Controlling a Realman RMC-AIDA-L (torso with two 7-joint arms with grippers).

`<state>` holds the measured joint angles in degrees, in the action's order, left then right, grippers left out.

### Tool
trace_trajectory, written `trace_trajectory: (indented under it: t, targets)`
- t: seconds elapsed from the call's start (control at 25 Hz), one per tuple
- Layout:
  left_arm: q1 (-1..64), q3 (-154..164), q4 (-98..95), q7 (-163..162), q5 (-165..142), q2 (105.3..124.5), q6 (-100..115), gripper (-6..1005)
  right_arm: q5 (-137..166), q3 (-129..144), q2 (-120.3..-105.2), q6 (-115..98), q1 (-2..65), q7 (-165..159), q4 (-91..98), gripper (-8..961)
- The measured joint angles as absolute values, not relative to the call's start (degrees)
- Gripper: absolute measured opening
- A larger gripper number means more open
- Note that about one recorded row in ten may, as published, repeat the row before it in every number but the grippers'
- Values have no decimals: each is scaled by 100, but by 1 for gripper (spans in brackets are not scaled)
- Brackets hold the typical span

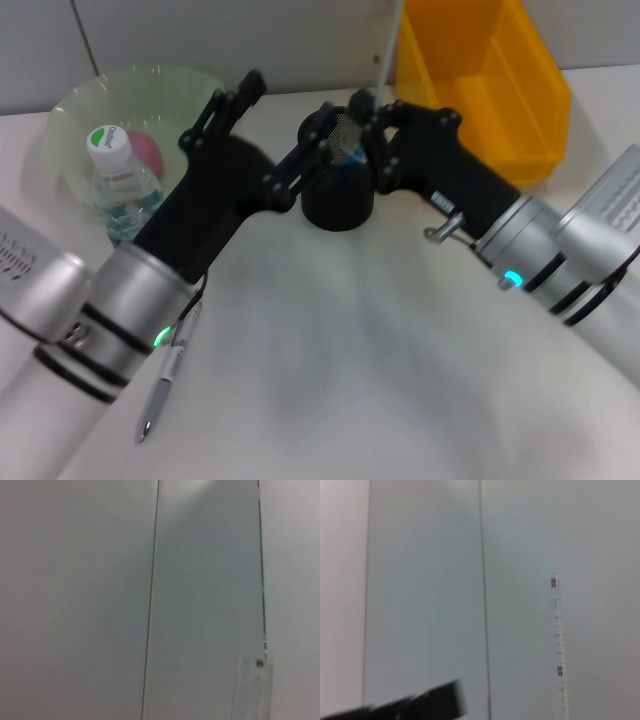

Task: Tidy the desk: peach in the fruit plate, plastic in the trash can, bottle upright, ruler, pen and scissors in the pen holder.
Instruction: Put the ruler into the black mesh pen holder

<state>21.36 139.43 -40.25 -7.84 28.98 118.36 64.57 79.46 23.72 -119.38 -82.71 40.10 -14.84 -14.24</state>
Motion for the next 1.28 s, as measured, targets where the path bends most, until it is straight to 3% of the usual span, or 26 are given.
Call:
trace_trajectory:
  t: [0.44, 1.28]
  targets:
    - [1549, 13311, -3682, -1669, 1263, 11793, 6493, 801, 7950, 2417, -11948, -7550, 4348, -2182, -598, 79]
    - [1563, 13262, -3287, -2259, 1230, 11786, 6496, 799, 8130, 3172, -11965, -5644, 5034, -3652, -110, 117]
